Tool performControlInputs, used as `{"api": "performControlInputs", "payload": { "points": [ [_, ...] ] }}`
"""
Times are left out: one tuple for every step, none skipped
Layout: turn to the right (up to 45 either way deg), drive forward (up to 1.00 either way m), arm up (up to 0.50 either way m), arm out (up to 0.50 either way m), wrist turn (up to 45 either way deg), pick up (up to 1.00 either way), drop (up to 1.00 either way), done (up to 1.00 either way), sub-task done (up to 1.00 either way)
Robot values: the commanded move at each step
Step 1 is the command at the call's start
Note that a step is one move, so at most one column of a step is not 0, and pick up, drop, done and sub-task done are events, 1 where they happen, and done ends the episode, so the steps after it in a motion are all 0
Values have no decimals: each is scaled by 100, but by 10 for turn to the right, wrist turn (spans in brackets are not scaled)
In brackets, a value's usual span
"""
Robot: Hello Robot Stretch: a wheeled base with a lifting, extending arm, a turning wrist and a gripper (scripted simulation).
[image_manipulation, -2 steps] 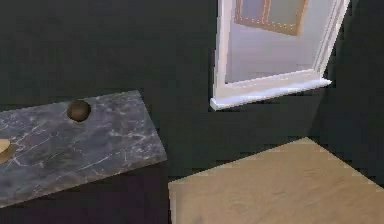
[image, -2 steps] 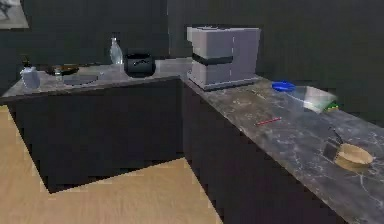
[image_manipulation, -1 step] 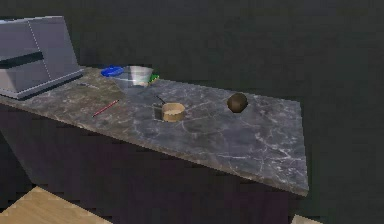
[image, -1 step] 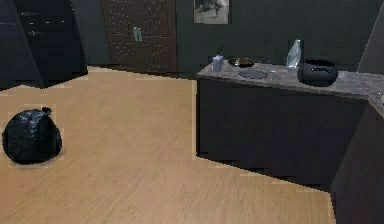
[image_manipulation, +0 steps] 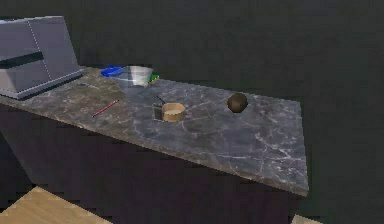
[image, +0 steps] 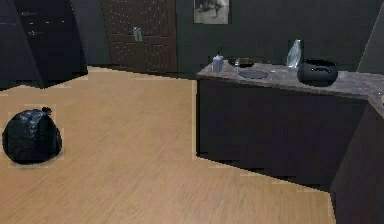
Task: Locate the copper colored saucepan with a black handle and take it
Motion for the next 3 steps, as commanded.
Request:
{"api": "performControlInputs", "payload": {
  "points": [
    [0,0,38,0,0,0,0,0,0],
    [0,0,0,48,0,0,0,0,0],
    [0,0,0,0,450,0,0,0,0]
  ]
}}
